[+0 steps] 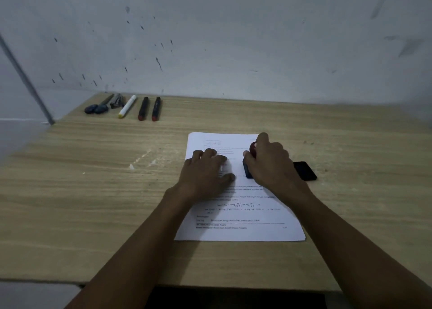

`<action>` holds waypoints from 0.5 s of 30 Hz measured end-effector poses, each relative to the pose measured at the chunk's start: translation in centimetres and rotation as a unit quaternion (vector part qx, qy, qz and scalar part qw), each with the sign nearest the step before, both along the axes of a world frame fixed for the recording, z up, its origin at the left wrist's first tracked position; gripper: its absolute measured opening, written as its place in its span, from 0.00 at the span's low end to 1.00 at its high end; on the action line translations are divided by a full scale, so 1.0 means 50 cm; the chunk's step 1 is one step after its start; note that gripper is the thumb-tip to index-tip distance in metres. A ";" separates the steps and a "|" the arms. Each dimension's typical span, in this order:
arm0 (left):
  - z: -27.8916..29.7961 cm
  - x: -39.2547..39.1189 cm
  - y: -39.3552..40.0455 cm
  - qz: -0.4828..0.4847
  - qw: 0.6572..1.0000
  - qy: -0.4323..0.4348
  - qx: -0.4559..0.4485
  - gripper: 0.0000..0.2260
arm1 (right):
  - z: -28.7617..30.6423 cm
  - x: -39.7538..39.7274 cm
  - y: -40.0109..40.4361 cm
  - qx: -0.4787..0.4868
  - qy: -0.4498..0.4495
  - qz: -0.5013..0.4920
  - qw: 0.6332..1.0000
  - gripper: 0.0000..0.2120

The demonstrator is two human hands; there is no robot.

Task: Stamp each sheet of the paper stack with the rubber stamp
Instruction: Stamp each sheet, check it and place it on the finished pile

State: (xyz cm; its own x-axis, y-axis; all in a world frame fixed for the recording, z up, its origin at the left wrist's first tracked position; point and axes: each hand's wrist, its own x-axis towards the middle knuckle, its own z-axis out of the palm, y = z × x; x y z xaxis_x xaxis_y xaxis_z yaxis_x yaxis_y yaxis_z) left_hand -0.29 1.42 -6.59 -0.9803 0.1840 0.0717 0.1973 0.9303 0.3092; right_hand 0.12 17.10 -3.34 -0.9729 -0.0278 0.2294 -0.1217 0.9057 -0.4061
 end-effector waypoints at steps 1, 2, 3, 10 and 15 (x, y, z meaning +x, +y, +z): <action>-0.003 -0.001 -0.001 0.000 1.000 0.004 0.000 0.26 | 0.001 0.001 -0.003 0.006 0.000 -0.001 1.000 0.10; -0.005 -0.002 -0.002 0.000 1.000 0.009 0.000 0.26 | 0.001 0.001 -0.006 0.019 0.003 -0.005 1.000 0.10; -0.008 -0.002 -0.004 0.000 1.000 0.013 0.001 0.26 | -0.001 0.001 -0.010 0.038 0.007 -0.012 0.999 0.11; -0.019 0.000 -0.007 -0.001 0.999 0.032 0.013 0.25 | -0.007 -0.004 -0.020 0.117 0.012 -0.041 0.992 0.18; -0.021 0.000 -0.005 0.001 0.999 0.035 0.022 0.25 | 0.001 -0.010 -0.022 0.133 0.001 -0.050 0.990 0.14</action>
State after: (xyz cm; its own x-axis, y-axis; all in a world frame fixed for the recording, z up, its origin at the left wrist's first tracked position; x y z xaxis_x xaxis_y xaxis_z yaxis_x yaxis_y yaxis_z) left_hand -0.29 1.15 -7.62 -0.9732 0.1763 0.1480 0.2171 0.9165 0.3359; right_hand -0.39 15.98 -3.28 -0.9733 0.0091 0.2294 -0.0266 0.9880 -0.1520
